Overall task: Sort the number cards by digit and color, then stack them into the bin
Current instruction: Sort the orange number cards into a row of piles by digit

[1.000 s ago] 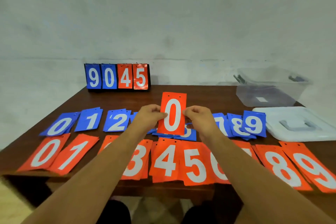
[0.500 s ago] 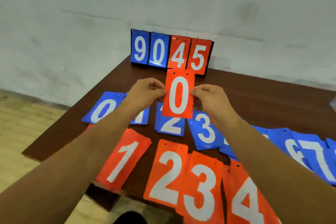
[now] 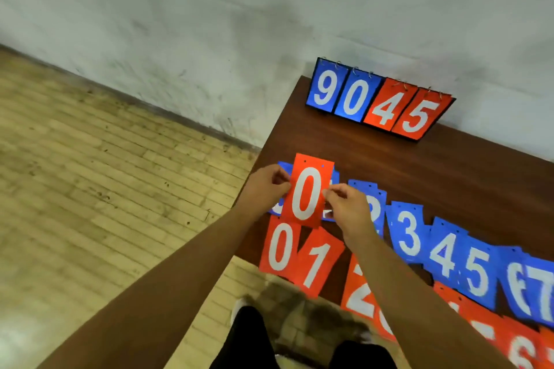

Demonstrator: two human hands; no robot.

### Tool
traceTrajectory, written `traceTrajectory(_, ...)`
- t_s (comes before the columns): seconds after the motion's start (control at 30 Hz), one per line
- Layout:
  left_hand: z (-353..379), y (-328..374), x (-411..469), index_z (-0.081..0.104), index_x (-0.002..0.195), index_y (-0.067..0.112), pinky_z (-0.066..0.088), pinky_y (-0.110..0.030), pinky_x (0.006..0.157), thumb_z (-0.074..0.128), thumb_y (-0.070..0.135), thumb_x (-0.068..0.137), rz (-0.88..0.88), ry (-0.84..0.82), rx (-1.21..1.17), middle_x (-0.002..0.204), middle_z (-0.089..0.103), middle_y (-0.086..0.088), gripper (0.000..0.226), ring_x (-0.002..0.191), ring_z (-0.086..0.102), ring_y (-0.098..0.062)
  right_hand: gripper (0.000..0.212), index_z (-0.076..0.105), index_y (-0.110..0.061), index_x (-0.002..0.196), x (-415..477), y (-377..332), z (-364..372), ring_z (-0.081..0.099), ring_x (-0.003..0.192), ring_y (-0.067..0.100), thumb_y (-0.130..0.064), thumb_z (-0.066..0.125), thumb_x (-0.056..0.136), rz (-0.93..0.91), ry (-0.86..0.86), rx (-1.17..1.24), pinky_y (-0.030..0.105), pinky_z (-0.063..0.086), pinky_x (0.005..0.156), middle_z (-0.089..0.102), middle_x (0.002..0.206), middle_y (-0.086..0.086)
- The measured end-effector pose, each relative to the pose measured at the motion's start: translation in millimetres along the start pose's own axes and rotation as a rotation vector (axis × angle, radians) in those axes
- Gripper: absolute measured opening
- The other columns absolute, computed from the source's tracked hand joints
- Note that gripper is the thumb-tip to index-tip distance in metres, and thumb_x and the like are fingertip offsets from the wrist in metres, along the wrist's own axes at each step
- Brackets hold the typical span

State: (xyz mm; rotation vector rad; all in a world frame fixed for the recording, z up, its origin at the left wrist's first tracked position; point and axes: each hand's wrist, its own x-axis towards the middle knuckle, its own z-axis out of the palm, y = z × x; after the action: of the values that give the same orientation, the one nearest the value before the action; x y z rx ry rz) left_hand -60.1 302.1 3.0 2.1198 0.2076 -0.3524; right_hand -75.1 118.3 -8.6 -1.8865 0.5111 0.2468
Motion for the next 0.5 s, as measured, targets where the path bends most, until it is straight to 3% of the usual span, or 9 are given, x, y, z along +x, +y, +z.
traceTrajectory(0.2, -20.3, -39.0, -24.7, 0.064, 0.084, 0.021, 0.055, -0.031, 0.070, 0.068, 0.017, 0.082, -0.136, -0.176, 0.045, 0.081, 0.071, -0.001, 0.006, 0.077, 0.068, -0.017, 0.012, 0.069, -0.010, 0.097, -40.3, 19.7, 34.4, 0.067, 0.080, 0.019, -0.020, 0.063, 0.093, 0.180, -0.036, -0.140, 0.042, 0.059, 0.078, 0.070, 0.090, 0.005)
traceTrajectory(0.33, -18.2, -63.3, -27.8, 0.066, 0.085, 0.020, 0.051, -0.027, 0.068, 0.067, 0.021, 0.081, -0.221, -0.213, 0.105, 0.083, 0.071, 0.000, 0.004, 0.080, 0.066, -0.015, 0.008, 0.068, -0.011, 0.091, -46.6, 43.4, 55.3, 0.066, 0.084, 0.022, -0.017, 0.064, 0.093, 0.244, -0.050, -0.209, 0.043, 0.057, 0.079, 0.069, 0.093, 0.007)
traceTrajectory(0.5, -0.2, -83.0, -29.4, 0.068, 0.105, 0.013, 0.044, -0.022, 0.072, 0.066, 0.020, 0.084, -0.322, -0.254, 0.165, 0.102, 0.071, -0.004, 0.022, 0.090, 0.062, -0.015, 0.014, 0.069, -0.008, 0.099, -47.2, 65.7, 73.5, 0.065, 0.092, 0.024, -0.019, 0.063, 0.092, 0.279, -0.044, -0.324, 0.032, 0.050, 0.077, 0.070, 0.097, 0.008)
